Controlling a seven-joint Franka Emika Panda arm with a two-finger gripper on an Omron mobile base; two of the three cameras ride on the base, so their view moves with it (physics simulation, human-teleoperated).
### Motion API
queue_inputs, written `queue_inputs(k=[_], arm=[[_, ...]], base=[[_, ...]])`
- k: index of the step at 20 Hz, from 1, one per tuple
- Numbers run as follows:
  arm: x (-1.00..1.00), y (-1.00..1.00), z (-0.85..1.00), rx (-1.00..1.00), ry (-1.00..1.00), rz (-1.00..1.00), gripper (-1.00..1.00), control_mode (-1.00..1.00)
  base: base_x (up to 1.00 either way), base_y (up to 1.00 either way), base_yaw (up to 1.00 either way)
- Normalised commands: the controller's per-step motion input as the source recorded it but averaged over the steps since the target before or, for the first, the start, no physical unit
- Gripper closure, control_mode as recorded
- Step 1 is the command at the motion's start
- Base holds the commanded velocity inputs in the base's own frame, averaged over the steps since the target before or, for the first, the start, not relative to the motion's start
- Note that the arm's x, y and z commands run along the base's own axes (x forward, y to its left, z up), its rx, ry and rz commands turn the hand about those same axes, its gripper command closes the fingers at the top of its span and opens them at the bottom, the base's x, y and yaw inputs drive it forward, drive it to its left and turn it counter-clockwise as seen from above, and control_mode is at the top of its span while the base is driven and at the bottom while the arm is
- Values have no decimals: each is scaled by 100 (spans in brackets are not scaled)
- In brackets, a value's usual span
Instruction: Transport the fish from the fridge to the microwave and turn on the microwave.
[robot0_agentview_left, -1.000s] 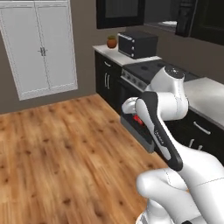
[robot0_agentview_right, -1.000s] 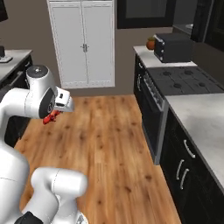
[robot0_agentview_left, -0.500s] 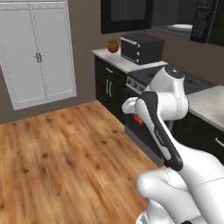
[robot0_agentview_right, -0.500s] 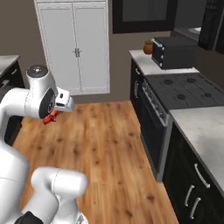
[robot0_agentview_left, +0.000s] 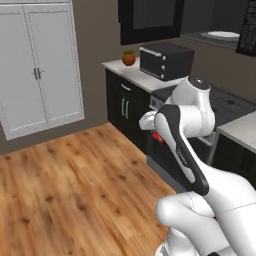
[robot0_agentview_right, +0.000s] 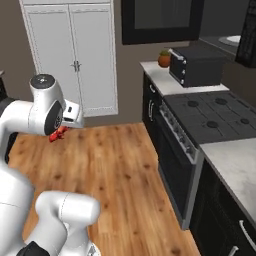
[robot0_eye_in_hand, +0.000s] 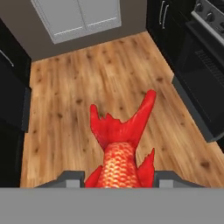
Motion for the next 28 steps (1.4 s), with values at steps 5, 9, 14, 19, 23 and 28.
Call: queue_inputs(k=[5,9,14,19,23,28], arm=[[0,0,0,0,0,0,100,100],[0,0,0,0,0,0,100,100],[0,0,0,0,0,0,100,100],[0,0,0,0,0,0,100,100],[0,0,0,0,0,0,100,100],[0,0,0,0,0,0,100,100]], base=[[68,3,-30],[58,6,-41],[56,6,-44],[51,7,-48],[49,8,-51],[56,7,-43]])
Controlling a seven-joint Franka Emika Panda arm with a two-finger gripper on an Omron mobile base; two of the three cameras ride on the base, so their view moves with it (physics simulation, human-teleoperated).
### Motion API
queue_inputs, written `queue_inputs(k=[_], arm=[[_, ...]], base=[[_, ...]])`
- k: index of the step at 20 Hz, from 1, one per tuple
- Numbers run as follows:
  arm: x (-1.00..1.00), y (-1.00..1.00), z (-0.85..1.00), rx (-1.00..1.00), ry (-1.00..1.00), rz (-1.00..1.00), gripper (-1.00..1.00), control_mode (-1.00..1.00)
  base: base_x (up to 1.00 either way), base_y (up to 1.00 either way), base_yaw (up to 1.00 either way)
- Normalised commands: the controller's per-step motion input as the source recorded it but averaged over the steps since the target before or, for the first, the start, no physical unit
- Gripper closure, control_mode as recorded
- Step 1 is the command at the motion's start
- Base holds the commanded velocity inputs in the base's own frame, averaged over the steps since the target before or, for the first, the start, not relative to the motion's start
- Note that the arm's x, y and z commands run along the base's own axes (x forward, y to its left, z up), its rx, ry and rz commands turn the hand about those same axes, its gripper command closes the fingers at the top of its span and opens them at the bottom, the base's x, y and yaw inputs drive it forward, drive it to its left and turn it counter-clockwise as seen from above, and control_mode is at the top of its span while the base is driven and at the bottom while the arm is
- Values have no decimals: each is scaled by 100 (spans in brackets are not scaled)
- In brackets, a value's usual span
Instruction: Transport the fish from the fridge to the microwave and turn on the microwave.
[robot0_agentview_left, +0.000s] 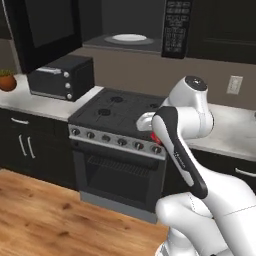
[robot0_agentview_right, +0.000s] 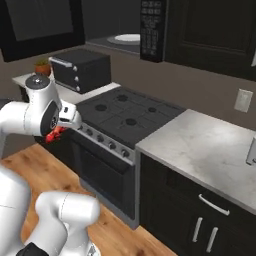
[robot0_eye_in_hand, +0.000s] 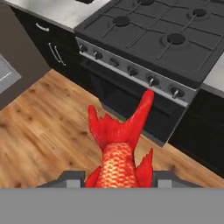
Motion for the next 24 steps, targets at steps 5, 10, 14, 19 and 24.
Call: queue_inputs(k=[5,10,14,19,24], arm=[[0,0,0,0,0,0,100,100],[0,0,0,0,0,0,100,100],[0,0,0,0,0,0,100,100],[0,0,0,0,0,0,100,100],[0,0,0,0,0,0,100,100]], base=[[62,8,-37],[67,21,-32],[44,52,-27],[19,67,-32],[18,62,-36]])
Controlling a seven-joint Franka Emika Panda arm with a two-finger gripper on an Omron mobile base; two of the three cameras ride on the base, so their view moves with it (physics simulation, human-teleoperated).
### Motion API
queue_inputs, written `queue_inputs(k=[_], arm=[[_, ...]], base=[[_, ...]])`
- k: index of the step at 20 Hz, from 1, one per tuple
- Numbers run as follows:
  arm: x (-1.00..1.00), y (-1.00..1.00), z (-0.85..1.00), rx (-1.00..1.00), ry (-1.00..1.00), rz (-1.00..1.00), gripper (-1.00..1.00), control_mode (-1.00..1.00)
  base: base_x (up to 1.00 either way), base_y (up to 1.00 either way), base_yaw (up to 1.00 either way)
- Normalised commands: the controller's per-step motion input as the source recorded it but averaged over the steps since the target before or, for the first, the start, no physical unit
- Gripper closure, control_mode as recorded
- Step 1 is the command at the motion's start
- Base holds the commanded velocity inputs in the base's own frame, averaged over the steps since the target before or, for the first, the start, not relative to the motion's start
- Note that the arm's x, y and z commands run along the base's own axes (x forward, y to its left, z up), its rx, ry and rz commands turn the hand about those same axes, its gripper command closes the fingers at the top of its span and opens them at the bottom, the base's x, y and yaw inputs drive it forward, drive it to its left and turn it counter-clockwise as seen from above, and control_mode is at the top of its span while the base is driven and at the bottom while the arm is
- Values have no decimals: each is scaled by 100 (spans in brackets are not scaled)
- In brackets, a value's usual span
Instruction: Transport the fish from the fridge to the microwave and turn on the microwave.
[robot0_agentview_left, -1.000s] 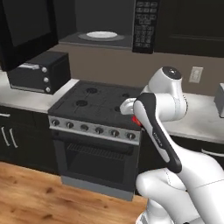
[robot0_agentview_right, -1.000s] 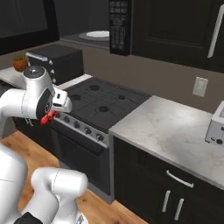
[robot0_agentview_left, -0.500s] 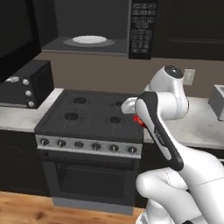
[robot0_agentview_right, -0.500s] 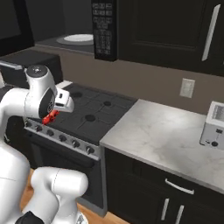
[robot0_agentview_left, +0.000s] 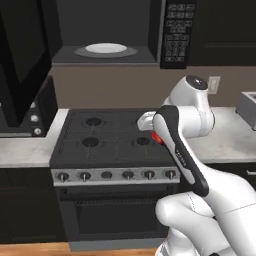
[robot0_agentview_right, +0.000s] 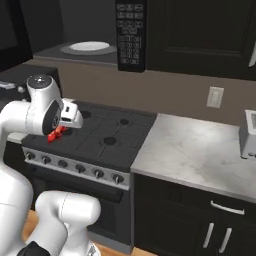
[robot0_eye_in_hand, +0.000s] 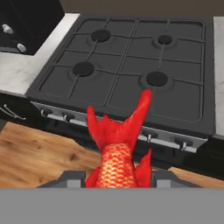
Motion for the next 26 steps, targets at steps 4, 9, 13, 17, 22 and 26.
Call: queue_inputs(k=[4,9,13,17,22,26], arm=[[0,0,0,0,0,0,100,100],[0,0,0,0,0,0,100,100],[0,0,0,0,0,0,100,100],[0,0,0,0,0,0,100,100],[0,0,0,0,0,0,100,100],[0,0,0,0,0,0,100,100]], base=[[16,62,-36],[13,62,-23],[12,50,-7],[27,30,0],[33,8,7],[31,24,11]])
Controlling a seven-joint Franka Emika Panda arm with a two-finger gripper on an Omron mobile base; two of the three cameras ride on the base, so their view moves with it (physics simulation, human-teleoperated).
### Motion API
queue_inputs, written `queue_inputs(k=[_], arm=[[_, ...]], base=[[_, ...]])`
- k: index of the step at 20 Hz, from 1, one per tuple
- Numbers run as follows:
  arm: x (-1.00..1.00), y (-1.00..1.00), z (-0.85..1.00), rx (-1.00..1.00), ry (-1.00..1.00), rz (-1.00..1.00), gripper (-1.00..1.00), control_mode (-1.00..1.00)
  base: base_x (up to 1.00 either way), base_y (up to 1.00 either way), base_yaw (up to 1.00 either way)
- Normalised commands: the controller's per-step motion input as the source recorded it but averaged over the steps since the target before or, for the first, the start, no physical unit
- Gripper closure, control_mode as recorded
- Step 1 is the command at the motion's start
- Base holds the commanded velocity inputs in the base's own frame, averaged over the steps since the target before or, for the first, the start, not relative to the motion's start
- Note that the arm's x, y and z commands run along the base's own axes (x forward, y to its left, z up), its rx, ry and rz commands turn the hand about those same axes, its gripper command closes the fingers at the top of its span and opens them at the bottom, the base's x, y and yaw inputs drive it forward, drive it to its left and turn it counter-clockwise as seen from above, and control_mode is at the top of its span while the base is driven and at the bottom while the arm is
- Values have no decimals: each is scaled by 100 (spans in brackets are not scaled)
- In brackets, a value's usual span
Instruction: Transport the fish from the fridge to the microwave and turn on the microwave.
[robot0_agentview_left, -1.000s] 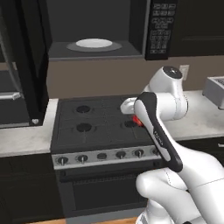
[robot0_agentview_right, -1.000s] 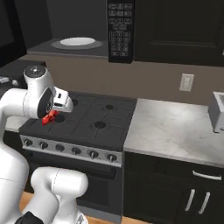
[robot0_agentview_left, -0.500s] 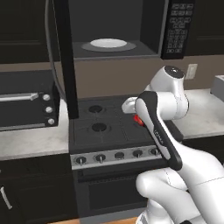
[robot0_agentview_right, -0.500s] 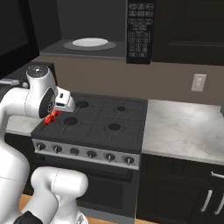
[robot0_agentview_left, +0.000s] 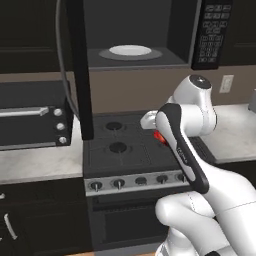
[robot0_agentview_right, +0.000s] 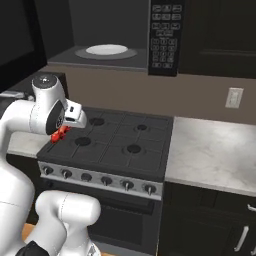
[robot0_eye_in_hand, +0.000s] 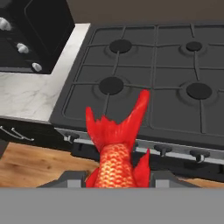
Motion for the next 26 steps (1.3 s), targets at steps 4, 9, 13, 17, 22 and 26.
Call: queue_inputs(k=[4,9,13,17,22,26], arm=[[0,0,0,0,0,0,100,100],[0,0,0,0,0,0,100,100],[0,0,0,0,0,0,100,100],[0,0,0,0,0,0,100,100],[0,0,0,0,0,0,100,100],[0,0,0,0,0,0,100,100]], base=[[33,29,1],[27,38,-7],[42,45,-21],[42,38,-16],[45,13,-3],[42,6,0]])
